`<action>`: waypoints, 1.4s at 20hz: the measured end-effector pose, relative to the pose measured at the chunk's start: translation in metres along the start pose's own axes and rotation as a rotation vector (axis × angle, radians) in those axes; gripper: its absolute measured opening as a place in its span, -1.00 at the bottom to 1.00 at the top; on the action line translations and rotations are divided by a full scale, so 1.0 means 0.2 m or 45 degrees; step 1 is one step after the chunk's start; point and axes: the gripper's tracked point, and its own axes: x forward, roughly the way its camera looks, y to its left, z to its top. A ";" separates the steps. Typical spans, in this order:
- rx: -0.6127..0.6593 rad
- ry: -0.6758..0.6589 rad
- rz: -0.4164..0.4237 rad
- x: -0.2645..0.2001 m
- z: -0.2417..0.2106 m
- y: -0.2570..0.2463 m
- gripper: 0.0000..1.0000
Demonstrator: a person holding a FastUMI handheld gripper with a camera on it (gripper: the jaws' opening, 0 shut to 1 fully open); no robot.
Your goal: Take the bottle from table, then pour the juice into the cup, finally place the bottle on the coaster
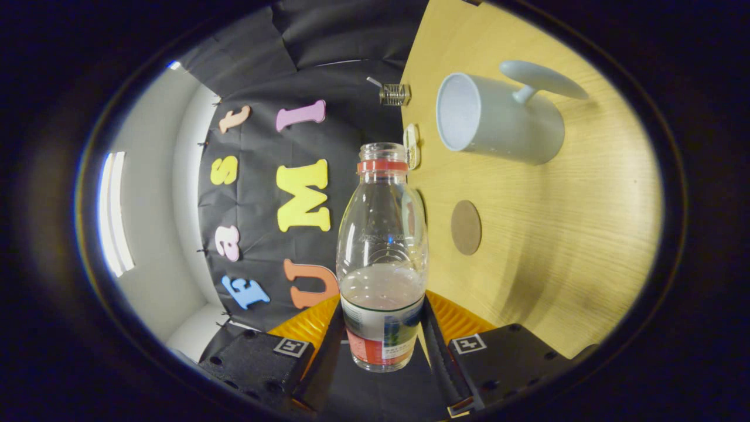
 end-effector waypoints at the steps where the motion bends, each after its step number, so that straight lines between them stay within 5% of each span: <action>1: 0.017 -0.006 0.005 0.00 0.01 0.00 0.48; 28: 0.265 -0.040 0.034 0.06 0.05 0.15 0.47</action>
